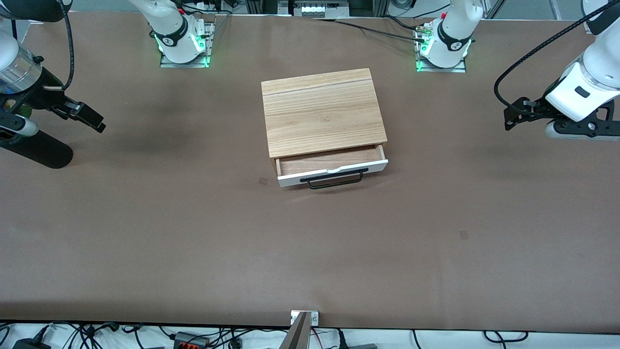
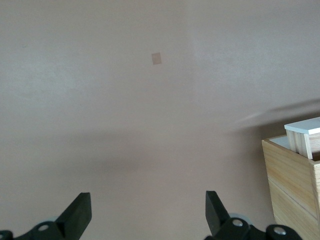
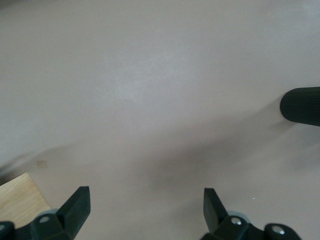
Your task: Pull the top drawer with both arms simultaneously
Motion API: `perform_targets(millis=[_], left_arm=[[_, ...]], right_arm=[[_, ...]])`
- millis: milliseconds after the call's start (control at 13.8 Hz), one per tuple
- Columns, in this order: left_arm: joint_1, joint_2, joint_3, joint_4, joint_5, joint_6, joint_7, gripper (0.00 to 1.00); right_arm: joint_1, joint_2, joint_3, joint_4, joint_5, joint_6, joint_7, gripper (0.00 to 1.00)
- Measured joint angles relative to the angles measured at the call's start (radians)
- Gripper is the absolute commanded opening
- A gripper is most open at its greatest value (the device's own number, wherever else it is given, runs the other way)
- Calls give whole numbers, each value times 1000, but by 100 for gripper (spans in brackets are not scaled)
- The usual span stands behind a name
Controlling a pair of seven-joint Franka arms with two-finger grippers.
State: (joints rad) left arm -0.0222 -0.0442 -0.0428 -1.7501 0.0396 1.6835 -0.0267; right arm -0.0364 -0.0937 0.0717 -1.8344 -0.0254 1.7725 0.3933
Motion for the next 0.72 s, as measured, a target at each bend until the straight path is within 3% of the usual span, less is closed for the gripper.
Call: perform_targets(millis=[725], left_arm=[[-4, 15, -1, 34, 0, -48, 0, 100]], right_arm=[[-1, 21, 2, 9, 0, 10, 1, 100]])
